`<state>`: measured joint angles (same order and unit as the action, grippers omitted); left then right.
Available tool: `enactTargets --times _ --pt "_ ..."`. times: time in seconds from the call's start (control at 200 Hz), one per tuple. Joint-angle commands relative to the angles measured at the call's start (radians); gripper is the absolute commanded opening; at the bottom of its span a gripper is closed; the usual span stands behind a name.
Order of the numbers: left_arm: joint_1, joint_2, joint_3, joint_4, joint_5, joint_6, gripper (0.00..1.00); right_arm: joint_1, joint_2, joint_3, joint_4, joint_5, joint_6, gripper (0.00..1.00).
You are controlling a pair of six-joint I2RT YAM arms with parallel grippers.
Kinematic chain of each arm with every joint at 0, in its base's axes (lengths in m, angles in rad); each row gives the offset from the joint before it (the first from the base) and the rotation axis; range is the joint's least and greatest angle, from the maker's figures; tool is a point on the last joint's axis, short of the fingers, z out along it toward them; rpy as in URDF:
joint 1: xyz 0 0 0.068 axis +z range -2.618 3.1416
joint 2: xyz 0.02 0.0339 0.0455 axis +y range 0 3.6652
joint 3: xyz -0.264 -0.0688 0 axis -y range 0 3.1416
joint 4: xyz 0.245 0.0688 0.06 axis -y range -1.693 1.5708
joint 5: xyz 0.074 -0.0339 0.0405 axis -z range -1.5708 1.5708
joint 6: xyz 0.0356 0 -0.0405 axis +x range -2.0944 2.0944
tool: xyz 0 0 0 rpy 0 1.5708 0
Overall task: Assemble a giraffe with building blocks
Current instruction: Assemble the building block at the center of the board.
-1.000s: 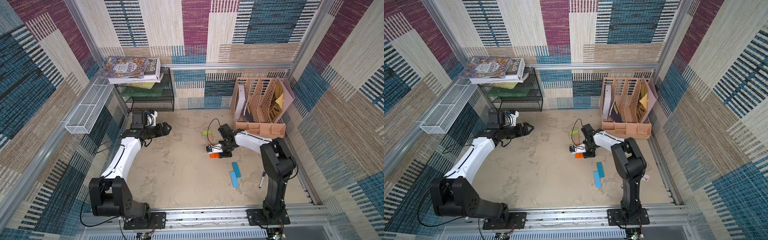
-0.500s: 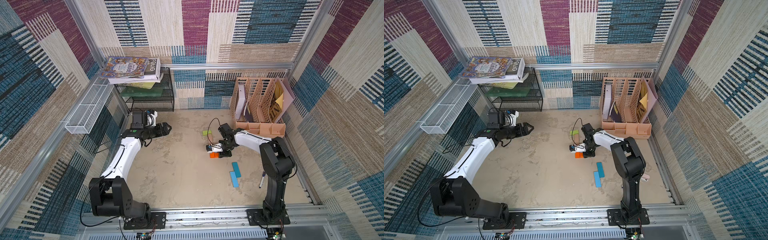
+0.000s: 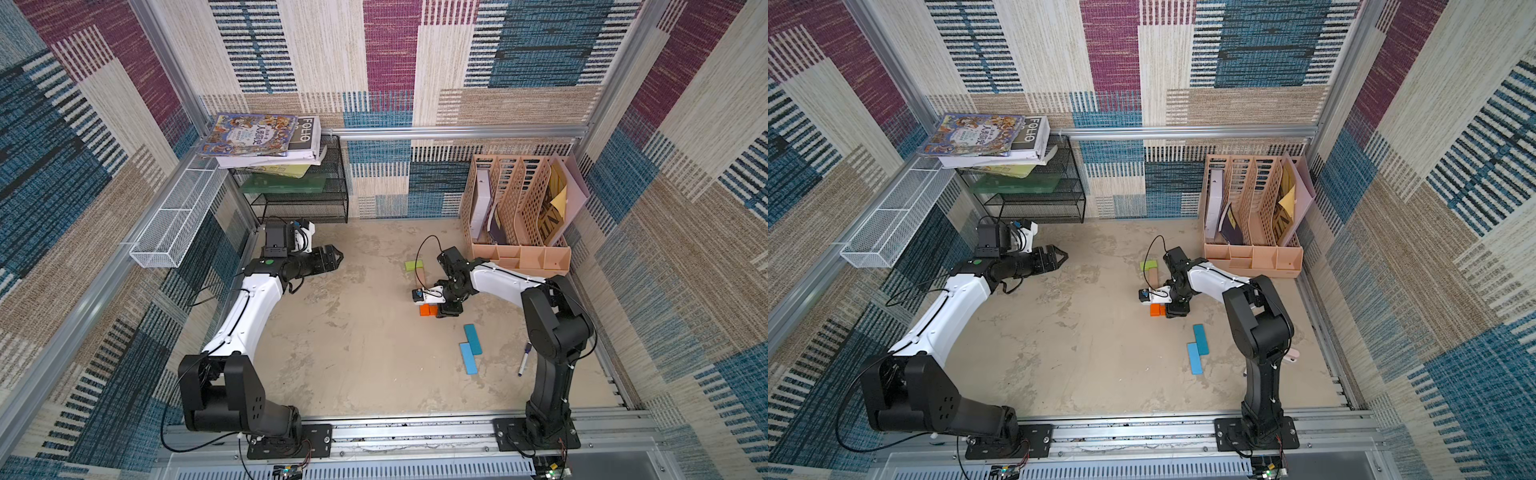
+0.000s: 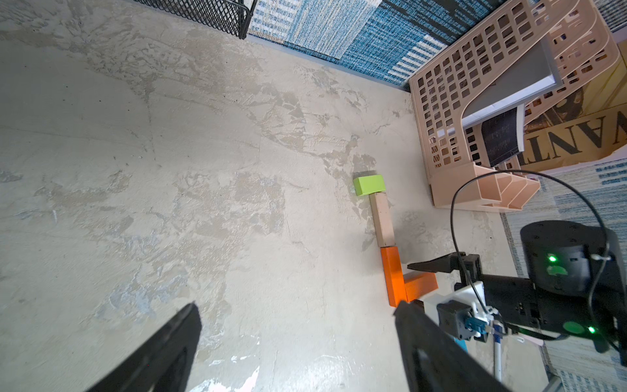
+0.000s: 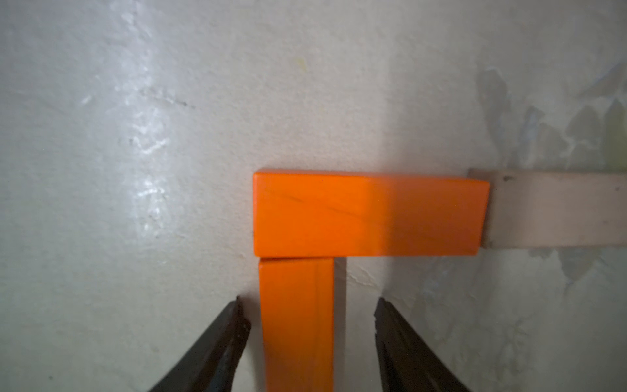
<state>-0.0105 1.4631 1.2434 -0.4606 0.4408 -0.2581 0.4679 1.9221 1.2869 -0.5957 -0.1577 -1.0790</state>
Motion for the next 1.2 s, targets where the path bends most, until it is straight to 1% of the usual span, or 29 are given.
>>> enactTargets --times 0.0,0.12,0.205,0.32,0.421,0.466,0.491,0.516,0.571,0.586,0.591,0.596,0.601,0.611,0.626,0.671,0.711,0.756,0.806,0.816,0.881,0.941,0.971,1.006,1.062,1.092,1.112,1.182,1.197 --pt "0.001 0.007 0.01 0.01 0.004 0.003 0.93 -0.006 -0.038 -0.015 -0.015 0.005 -0.006 0.71" --pt "0.001 0.015 0.01 0.008 0.002 0.003 0.93 -0.005 -0.11 -0.047 -0.014 0.026 0.01 0.71" --pt "0.0 0.017 0.01 0.007 0.007 0.002 0.93 0.016 -0.189 -0.091 0.004 0.082 0.043 0.71" --pt "0.0 0.009 0.01 0.008 0.01 -0.003 0.93 0.06 -0.325 -0.187 0.089 0.18 0.183 0.7" --pt "0.0 0.003 0.004 0.014 0.013 -0.006 0.93 0.127 -0.502 -0.287 0.2 0.204 0.34 0.71" --pt "0.0 0.003 0.003 0.016 0.015 -0.006 0.93 0.176 -0.593 -0.333 0.235 0.187 0.4 0.73" --pt "-0.001 0.003 0.004 0.015 0.014 -0.006 0.93 0.211 -0.648 -0.361 0.264 0.195 0.436 0.76" --pt "0.0 0.004 0.004 0.014 0.015 -0.006 0.93 0.25 -0.703 -0.388 0.287 0.202 0.465 0.76" --pt "0.0 0.003 0.005 0.014 0.015 -0.006 0.93 0.356 -0.816 -0.448 0.32 0.211 0.482 0.79" --pt "0.0 0.003 0.004 0.014 0.015 -0.006 0.93 0.389 -0.842 -0.464 0.33 0.225 0.492 0.84" --pt "0.0 0.003 0.004 0.014 0.015 -0.006 0.93 0.402 -0.854 -0.468 0.336 0.231 0.495 0.88" --pt "-0.001 0.003 0.004 0.014 0.015 -0.006 0.93 0.414 -0.864 -0.472 0.341 0.236 0.5 0.95" --pt "-0.001 0.003 0.004 0.014 0.014 -0.006 0.93 0.424 -0.872 -0.479 0.345 0.242 0.506 1.0" --pt "0.0 0.003 0.004 0.014 0.015 -0.006 0.93 0.442 -0.891 -0.491 0.358 0.258 0.517 0.97" --pt "0.0 0.003 0.005 0.014 0.017 -0.006 0.93 0.478 -0.917 -0.508 0.373 0.275 0.535 0.96" --pt "-0.001 0.002 0.005 0.013 0.016 -0.006 0.93 0.559 -0.988 -0.553 0.424 0.352 0.618 0.96" --pt "0.0 0.001 0.006 0.014 0.014 -0.006 0.93 0.632 -1.027 -0.558 0.425 0.433 0.738 0.96" --pt "-0.001 -0.001 0.006 0.012 0.013 -0.004 0.93 0.676 -1.046 -0.529 0.371 0.524 0.941 0.96" --pt "-0.002 -0.004 0.004 0.013 0.012 -0.004 0.93 0.68 -1.038 -0.465 0.239 0.58 1.188 0.96" --pt "-0.001 -0.004 0.004 0.013 0.012 -0.004 0.93 0.678 -1.033 -0.453 0.217 0.583 1.257 0.96" --pt "-0.001 -0.006 0.006 0.014 0.013 -0.005 0.93 0.671 -0.991 -0.375 0.047 0.522 1.433 0.96" --pt "0.0 -0.005 0.008 0.012 0.012 -0.003 0.93 0.679 -0.943 -0.333 -0.051 0.466 1.502 0.96" --pt "-0.001 -0.004 0.008 0.012 0.01 -0.001 0.93 0.696 -0.922 -0.326 -0.103 0.499 1.549 0.96" --pt "0.0 -0.005 0.006 0.011 0.006 -0.001 0.93 0.726 -0.901 -0.332 -0.133 0.539 1.573 0.96" --pt "0.0 -0.005 0.006 0.007 0.003 0.003 0.93 0.78 -0.886 -0.361 -0.129 0.606 1.601 0.96" --pt "0.0 -0.006 0.005 0.005 0.0 0.003 0.93 0.807 -0.886 -0.391 -0.114 0.671 1.642 0.96" --pt "-0.001 -0.006 0.005 0.006 -0.002 0.005 0.93 0.814 -0.888 -0.411 -0.1 0.691 1.668 0.96" --pt "-0.001 -0.007 0.005 0.005 -0.006 0.006 0.93 0.814 -0.9 -0.465 -0.052 0.657 1.722 0.96" --pt "-0.001 -0.007 0.005 0.006 -0.006 0.006 0.93 0.814 -0.906 -0.476 -0.048 0.657 1.753 0.96"
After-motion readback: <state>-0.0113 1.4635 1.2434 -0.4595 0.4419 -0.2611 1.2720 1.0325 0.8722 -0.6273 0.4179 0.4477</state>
